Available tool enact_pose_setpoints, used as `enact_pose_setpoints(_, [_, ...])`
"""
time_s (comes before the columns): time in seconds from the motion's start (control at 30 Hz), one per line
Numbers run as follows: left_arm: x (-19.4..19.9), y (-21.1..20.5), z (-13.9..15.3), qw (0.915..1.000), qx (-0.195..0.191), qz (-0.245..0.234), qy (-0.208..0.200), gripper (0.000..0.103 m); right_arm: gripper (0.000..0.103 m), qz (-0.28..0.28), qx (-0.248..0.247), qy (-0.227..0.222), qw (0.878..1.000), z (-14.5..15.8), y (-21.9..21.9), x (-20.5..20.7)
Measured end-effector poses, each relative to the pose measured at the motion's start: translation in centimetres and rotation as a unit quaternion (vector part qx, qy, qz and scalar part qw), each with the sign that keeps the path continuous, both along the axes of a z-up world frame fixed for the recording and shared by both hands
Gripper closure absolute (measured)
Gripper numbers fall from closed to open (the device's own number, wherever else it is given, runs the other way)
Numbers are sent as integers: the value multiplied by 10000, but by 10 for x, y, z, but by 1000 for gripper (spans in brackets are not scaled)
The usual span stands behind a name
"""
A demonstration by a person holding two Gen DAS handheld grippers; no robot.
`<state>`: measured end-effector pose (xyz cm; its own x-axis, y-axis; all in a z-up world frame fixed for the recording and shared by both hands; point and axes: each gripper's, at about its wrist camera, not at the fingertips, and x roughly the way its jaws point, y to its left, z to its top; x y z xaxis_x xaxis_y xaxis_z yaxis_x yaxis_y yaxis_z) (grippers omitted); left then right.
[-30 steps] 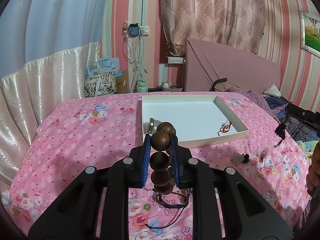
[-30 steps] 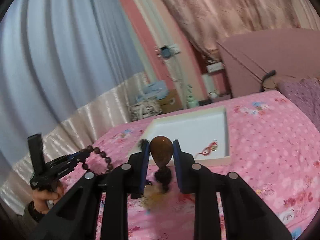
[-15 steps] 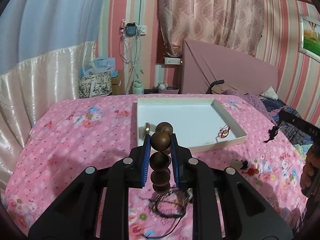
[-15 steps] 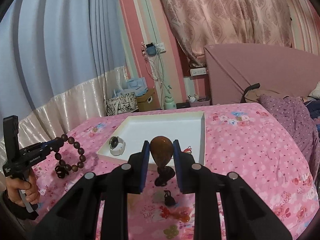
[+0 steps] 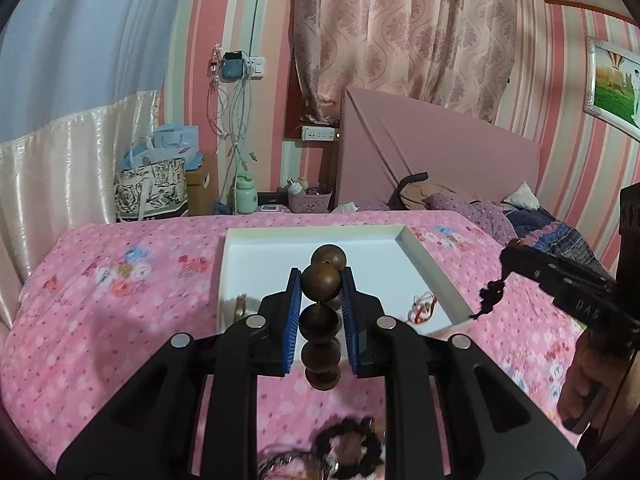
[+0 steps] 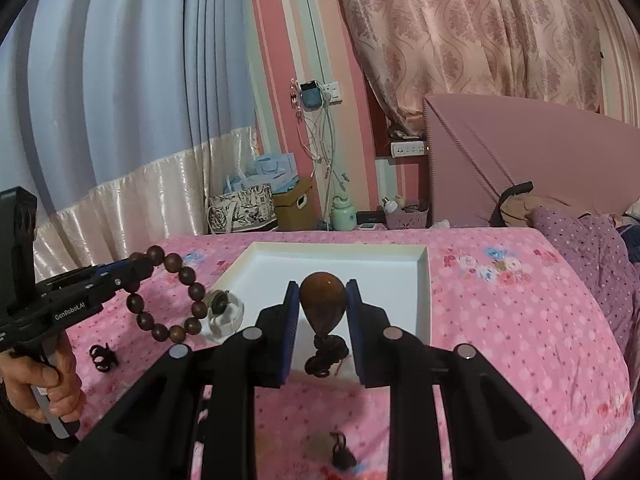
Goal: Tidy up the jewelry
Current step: 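Carry the bead bracelet and pendant into the white tray and open both tools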
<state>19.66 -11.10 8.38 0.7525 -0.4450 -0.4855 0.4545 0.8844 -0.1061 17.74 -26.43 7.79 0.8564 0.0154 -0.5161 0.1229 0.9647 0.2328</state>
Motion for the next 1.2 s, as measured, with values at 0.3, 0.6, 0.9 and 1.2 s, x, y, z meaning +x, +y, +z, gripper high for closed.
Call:
enact_pose_setpoints(0.3, [51,-33,-8,9999,-60,10,149,85,79,-43,-62,64,10000,-6,-9,52])
enact_pose_setpoints(0.6, [89,-52,-42,9990,15,60,441,85,79,26,3,527,9986,-37,-14,97])
enact_pose_setpoints(0.9, [109,-64,-83,9953,396,87,881,85,79,21,-80,1251,9921,-86,-14,116])
enact_pose_setpoints(1.2, [124,-68,-109,9887,841,374,1187,85,79,-70,-173,1799,9835,-116,-17,129])
